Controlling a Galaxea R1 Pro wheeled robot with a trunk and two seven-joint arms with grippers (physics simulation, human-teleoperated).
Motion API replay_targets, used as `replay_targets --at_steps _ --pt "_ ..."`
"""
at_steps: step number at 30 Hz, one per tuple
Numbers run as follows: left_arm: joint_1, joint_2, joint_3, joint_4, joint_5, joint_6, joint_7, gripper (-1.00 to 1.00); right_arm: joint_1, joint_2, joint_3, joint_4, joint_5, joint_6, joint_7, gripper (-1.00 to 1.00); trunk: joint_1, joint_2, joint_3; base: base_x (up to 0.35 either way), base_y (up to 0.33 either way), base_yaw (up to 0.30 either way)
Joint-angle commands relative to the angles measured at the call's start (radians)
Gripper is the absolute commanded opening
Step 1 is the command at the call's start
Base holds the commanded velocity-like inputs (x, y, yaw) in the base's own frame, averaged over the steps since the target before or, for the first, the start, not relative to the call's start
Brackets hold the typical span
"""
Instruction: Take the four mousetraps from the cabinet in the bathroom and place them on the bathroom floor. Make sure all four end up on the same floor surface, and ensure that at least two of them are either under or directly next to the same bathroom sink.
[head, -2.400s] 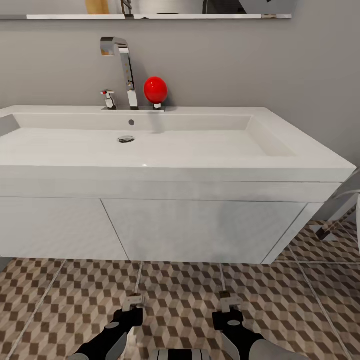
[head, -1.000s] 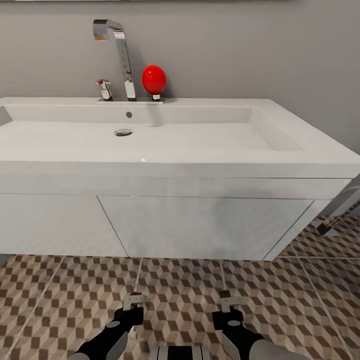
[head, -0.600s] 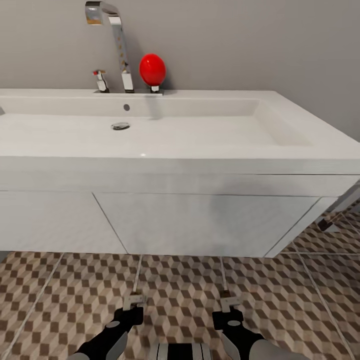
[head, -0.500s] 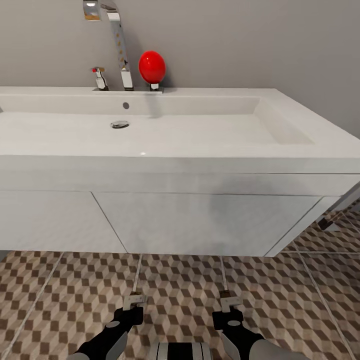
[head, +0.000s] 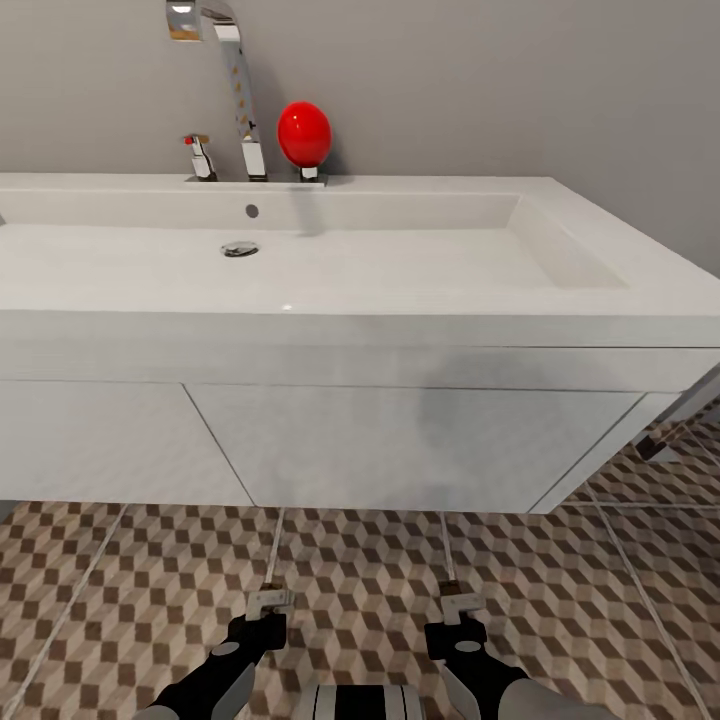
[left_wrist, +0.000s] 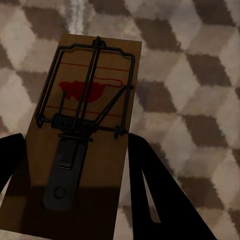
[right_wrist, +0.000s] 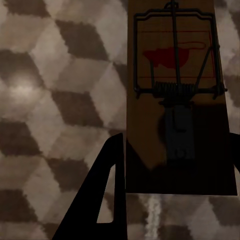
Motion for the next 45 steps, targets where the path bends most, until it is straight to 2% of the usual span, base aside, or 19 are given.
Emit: replay_targets --at_steps 1,14,26,45 --pt "-0.001 0.000 -0.009 0.000 0.004 -0.003 0.009 -1.00 -0.001 0.000 0.000 0.001 0.009 -0.001 -0.005 -1.00 0.000 0.000 -0.001 0.000 0.000 0.000" --pt "-0.001 0.000 -0.009 0.000 0.004 -0.003 0.009 -1.00 -0.001 0.001 0.003 0.001 0.011 -0.001 -0.005 -1.00 0.000 0.000 -0.001 0.000 0.000 0.000" --pt "-0.001 0.000 -0.009 0.000 0.004 -0.003 0.009 -1.00 -0.001 0.001 0.003 0.001 0.011 -0.001 -0.005 -1.00 0.005 -0.003 -0.047 0.000 0.000 0.000" --pt "-0.001 0.000 -0.008 0.000 0.004 -0.004 0.009 -1.00 0.001 0.000 0.002 -0.005 0.011 -0.001 -0.005 -1.00 0.005 -0.003 -0.047 0.000 0.000 0.000"
